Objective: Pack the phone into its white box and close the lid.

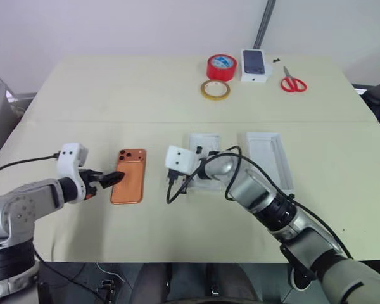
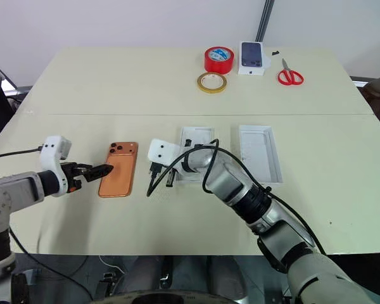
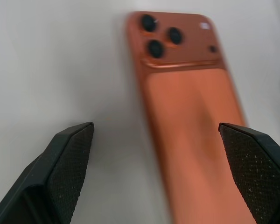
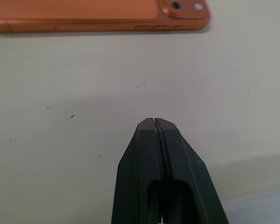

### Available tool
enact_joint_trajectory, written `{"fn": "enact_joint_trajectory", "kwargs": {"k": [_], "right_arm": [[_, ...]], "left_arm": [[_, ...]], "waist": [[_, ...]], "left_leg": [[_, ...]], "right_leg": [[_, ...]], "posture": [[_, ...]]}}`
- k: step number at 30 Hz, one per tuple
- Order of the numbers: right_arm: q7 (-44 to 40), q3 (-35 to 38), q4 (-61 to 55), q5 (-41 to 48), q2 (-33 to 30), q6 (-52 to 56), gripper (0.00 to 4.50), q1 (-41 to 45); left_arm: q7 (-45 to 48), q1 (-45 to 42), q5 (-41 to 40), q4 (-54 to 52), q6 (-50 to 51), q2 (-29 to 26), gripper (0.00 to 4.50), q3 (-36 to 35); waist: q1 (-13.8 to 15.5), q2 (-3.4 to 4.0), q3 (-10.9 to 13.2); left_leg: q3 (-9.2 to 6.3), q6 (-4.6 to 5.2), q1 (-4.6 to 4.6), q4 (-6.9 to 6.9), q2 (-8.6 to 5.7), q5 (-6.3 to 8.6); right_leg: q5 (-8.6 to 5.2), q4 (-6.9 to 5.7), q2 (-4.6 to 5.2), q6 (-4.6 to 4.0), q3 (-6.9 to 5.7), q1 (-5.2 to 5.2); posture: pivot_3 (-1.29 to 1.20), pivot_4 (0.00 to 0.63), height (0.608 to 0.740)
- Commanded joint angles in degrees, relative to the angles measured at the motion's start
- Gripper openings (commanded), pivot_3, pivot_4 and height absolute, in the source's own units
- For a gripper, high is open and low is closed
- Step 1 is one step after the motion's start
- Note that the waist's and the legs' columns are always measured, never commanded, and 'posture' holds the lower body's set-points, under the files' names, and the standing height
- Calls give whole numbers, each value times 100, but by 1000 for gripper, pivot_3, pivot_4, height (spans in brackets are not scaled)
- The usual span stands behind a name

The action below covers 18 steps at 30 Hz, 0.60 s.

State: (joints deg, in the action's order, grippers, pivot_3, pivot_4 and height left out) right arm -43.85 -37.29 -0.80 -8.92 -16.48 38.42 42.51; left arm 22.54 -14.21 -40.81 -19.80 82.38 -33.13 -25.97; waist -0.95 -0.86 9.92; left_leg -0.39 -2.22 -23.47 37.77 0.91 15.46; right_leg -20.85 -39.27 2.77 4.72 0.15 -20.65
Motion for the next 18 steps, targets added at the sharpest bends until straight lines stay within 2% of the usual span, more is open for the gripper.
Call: {"fn": "enact_joint_trajectory", "kwargs": {"k": [1, 8, 14, 18], "right_arm": [[-105, -127, -50, -104, 123, -217, 24, 139], [-159, -194, -89, -267, 170, -244, 24, 10], [-176, -221, -105, -375, 162, -268, 24, -88], [-188, -192, -109, -432, 182, -253, 24, -116]], "left_arm": [[-71, 3, -324, -325, 630, 387, 4500, 136], [-315, -160, -455, -544, 1012, 1227, 4500, 302], [-542, -283, -750, -522, 1012, 1607, 4500, 394], [-666, -399, -1052, -384, 1012, 1739, 4500, 207]], "waist": [[1, 0, -1], [51, 1, -11], [55, 2, -17], [63, 1, -20]], "left_leg": [[0, 0, 0, 1, 0, 0], [-4, -32, 1, 9, -6, -18], [-7, -32, 8, 11, -8, -18], [-9, -32, 9, 12, -10, -18]], "right_leg": [[0, 0, 0, 0, 0, 0], [0, 2, 5, 0, -4, 11], [0, 3, 7, 1, -8, 21], [0, 3, 8, 1, -9, 24]], "posture": [[0, 150, 740], [0, 150, 740], [0, 150, 740], [0, 150, 740]]}}
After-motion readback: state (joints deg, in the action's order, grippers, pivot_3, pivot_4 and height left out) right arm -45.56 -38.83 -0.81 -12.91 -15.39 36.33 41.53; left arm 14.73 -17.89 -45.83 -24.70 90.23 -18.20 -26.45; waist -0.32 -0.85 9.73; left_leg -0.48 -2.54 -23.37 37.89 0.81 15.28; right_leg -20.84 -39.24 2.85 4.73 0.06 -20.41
